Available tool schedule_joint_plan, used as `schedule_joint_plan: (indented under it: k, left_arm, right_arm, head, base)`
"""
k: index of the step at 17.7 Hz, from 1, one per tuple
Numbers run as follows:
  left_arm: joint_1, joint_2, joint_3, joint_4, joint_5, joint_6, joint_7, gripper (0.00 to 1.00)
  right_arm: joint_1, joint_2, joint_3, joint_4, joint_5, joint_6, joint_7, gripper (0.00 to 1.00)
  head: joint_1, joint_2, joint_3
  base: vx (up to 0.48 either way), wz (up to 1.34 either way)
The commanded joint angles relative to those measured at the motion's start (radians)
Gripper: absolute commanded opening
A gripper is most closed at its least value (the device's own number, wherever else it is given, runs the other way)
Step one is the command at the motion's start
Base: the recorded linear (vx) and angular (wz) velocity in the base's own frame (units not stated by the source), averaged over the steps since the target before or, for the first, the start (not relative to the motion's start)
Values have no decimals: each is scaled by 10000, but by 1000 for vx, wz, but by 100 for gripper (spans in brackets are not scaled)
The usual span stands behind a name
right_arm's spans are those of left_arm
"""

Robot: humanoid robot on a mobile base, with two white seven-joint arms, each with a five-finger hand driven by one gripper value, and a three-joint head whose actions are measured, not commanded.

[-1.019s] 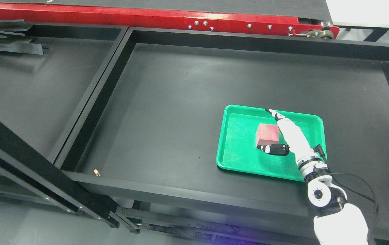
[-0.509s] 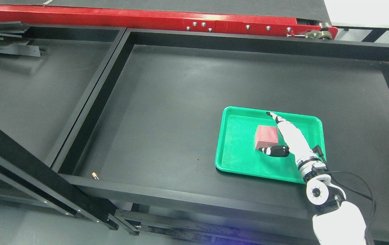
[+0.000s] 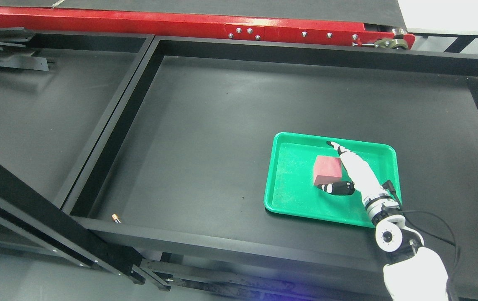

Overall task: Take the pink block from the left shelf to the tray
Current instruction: 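Close the right hand around the pink block and lift it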

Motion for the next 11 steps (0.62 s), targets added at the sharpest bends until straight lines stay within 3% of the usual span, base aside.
schedule_joint_plan:
  k: [1, 6, 11]
  left_arm:
    - [199, 175, 0, -175, 0, -5, -1, 100]
    - [184, 175, 0, -175, 0, -5, -1, 100]
    - [199, 175, 0, -175, 0, -5, -1, 100]
  right_arm:
    - [-5, -175, 341, 249, 12, 4, 96, 95]
    - [-5, -175, 372, 249, 12, -11, 127, 70]
    - [-5, -175, 356, 249, 12, -57, 127, 53]
  head:
    - [0, 0, 0]
    - [0, 0, 0]
    - [0, 0, 0]
  base:
    - [12, 0]
    - [12, 0]
    - [2, 0]
